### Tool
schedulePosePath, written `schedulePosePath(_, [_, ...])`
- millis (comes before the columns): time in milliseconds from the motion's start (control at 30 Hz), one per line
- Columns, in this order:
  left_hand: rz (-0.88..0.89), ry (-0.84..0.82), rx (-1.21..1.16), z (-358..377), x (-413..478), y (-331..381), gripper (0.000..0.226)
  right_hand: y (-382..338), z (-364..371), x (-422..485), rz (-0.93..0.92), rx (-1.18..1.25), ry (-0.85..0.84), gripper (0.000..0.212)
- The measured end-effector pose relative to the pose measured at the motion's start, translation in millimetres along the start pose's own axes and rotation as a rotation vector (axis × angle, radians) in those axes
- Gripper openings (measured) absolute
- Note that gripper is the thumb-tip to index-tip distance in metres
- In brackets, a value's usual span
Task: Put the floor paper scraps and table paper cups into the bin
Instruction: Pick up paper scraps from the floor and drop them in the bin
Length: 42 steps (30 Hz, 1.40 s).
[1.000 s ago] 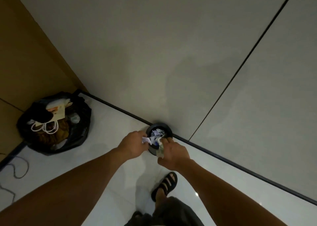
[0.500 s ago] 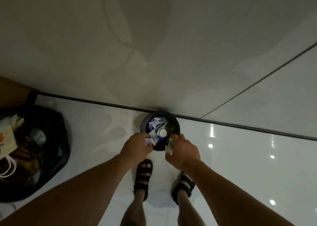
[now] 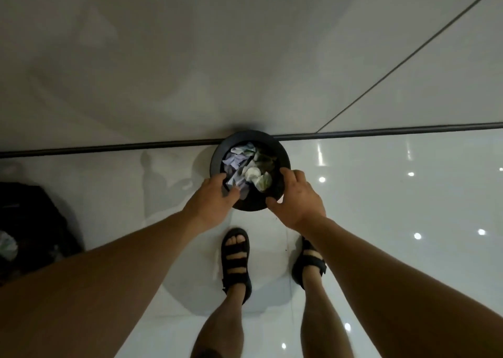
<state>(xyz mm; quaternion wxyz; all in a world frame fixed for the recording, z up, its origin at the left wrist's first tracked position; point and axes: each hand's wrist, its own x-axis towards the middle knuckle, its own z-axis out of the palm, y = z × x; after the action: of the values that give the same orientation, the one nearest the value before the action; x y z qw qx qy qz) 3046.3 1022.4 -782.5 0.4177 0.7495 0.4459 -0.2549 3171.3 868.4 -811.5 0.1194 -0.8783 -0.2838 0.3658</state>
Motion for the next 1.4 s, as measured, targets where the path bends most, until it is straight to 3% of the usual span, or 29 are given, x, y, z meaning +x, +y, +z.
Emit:
schedulePosePath(167, [0.059,-0.039,0.122,-42,-49,31,0.062,-9,-46,-50,0.058,-0.018,-0.001,0.076])
schedulePosePath(300, [0.209,0.004,0.183,-79,-98,97,0.056,-29,-108,-105,0.078,-0.020,0.025,0.080])
schedulePosePath(433, [0.387,0.052,0.331,-104,-152,178,0.056,-49,-191,-165,0.092,-0.044,0.123,0.081])
schedulePosePath(600, [0.590,-0.017,0.484,-93,-241,258,0.063,-49,-278,-254,0.171,-0.035,0.271,0.080])
schedulePosePath(833, [0.746,-0.114,0.825,-36,-334,332,0.065,28,-319,-387,0.362,-0.002,0.348,0.081])
schedulePosePath(1133, [1.033,-0.126,0.995,109,-434,469,0.063,183,-329,-541,0.643,0.150,0.479,0.084])
schedulePosePath(1400, [1.263,-0.237,1.093,247,-518,544,0.063,285,-338,-641,0.863,0.320,0.594,0.085])
